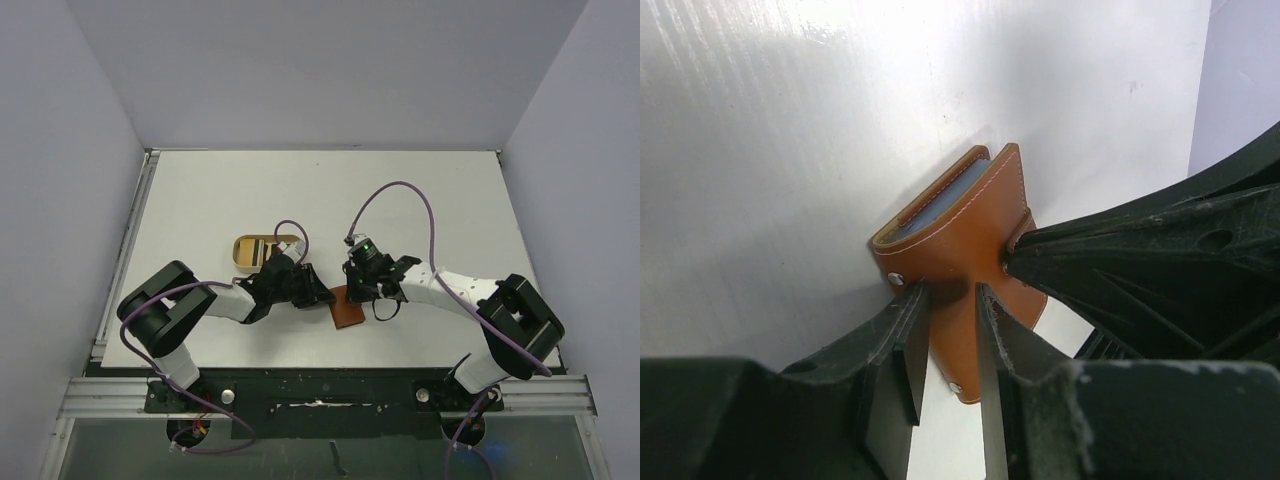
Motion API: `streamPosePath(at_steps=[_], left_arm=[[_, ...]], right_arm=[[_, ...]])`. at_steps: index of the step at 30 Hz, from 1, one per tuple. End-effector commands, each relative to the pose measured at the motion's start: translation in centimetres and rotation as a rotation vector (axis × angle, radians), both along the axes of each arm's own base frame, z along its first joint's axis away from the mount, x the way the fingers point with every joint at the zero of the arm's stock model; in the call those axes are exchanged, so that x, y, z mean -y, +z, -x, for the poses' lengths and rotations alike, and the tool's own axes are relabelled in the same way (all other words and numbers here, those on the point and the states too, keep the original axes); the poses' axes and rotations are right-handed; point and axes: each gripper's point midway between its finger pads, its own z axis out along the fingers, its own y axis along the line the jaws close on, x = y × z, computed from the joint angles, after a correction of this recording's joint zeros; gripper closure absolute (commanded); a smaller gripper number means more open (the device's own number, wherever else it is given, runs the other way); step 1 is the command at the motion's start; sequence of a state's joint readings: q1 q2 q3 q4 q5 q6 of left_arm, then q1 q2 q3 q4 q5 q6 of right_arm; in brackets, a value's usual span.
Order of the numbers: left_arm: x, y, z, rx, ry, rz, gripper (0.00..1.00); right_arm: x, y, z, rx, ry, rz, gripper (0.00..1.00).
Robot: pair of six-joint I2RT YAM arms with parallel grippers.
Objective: Put the credit cards into the card holder
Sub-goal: Close the card holder at the center of the board.
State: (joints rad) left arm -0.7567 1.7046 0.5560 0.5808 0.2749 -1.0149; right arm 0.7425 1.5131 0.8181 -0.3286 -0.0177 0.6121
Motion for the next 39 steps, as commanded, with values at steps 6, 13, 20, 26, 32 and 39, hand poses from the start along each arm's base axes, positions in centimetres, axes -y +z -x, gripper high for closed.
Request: streamPosePath(at_steps=[6, 13, 20, 26, 32, 39], left_arm=[[0.2, -0.2, 0.1, 0.012, 0.002, 0.0, 0.78], [0.0, -0.4, 0.1, 0.011, 0.011, -0.014, 0.78], [-0.3, -1.0, 0.0, 0.005, 0.021, -0.036, 0.78], [-0.6, -1.4, -0.1, 0.003, 0.03, -0.061, 0.78], [-1.0, -1.3, 0.0, 0.0, 0.043, -0.075, 0.78], [-1.8, 0.0, 0.1, 0.021, 0.065, -0.082, 0.78]], right_arm=[[-0.8, -1.7, 2.5, -0.052, -0.003, 0.005, 1.0], [-0.5, -2.2, 3.3, -0.056, -0.019, 0.017, 1.0], [0.2, -2.5, 4.1, -0.038, -0.048, 0.038, 1.0], [0.9, -2.6, 4.3, 0.023, -0.068, 0.097, 1.0], [2.5, -4.7, 4.7, 0.072, -0.104, 0.216, 1.0], [4.0, -6.9, 5.7, 0.199, -0.176, 0.375, 1.0]])
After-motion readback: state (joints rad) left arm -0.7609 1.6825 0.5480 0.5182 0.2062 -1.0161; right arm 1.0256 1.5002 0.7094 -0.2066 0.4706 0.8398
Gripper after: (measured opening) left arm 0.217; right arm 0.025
